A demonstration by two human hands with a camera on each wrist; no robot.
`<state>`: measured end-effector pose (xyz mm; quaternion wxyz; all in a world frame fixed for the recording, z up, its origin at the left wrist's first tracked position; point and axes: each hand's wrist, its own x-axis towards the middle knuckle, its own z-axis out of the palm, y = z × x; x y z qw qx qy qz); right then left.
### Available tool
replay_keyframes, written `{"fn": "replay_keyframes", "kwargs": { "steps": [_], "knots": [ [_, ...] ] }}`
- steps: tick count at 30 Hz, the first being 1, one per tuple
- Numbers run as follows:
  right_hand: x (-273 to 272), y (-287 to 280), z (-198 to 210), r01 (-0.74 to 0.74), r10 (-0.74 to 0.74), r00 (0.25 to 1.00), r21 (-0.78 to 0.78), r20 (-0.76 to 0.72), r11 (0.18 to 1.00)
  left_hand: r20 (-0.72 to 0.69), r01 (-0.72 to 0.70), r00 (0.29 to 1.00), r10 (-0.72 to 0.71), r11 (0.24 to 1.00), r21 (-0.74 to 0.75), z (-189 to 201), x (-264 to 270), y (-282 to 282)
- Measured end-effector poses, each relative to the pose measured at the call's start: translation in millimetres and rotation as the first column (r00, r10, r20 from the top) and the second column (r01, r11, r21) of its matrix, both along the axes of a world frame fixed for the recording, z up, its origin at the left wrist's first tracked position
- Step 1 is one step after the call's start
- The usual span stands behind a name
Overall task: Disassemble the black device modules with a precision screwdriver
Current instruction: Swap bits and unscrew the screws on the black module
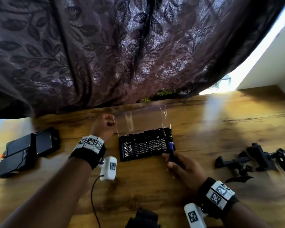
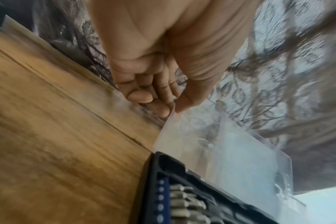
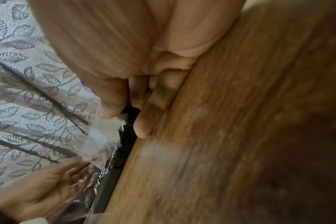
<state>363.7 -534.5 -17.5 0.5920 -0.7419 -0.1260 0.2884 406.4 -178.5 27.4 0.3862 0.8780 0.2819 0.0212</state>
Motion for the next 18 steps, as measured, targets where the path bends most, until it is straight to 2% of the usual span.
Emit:
{"fn": "replay_keyframes", "kwargs": {
  "steps": [4,8,11,13,16,18],
  "knots": [
    [-7.1,-6.2,10.2,0.063,-0.063,0.998,0.031,-0.017,0.998,0.184,0.134,0.974,-0.134,0.991,0.014,9.4,-38.8,-6.0],
    [-20.0,-19.2,21.4,0.07,-0.072,0.997,0.05,0.022,0.996,0.225,0.234,0.94,-0.258,0.964,0.13,16.4,-69.0,-23.7],
    [-30.7,-24.7,26.3,0.057,-0.059,0.997,0.038,0.047,0.998,0.163,0.334,0.916,-0.367,0.922,0.198,14.3,-83.4,-31.1],
    [-36.1,-26.7,29.4,0.056,-0.058,0.996,0.028,0.066,0.998,0.07,0.412,0.897,-0.436,0.883,0.224,6.4,-87.7,-33.7],
    [-41.7,-30.1,34.1,0.076,-0.077,0.997,0.043,0.032,0.996,-0.092,0.491,0.87,-0.485,0.832,0.258,-5.1,-89.8,-40.3],
    [-44.0,-32.2,35.3,0.087,-0.087,0.996,0.04,0.004,0.995,-0.15,0.523,0.852,-0.501,0.805,0.28,-11.2,-86.2,-44.2]
  ]
}}
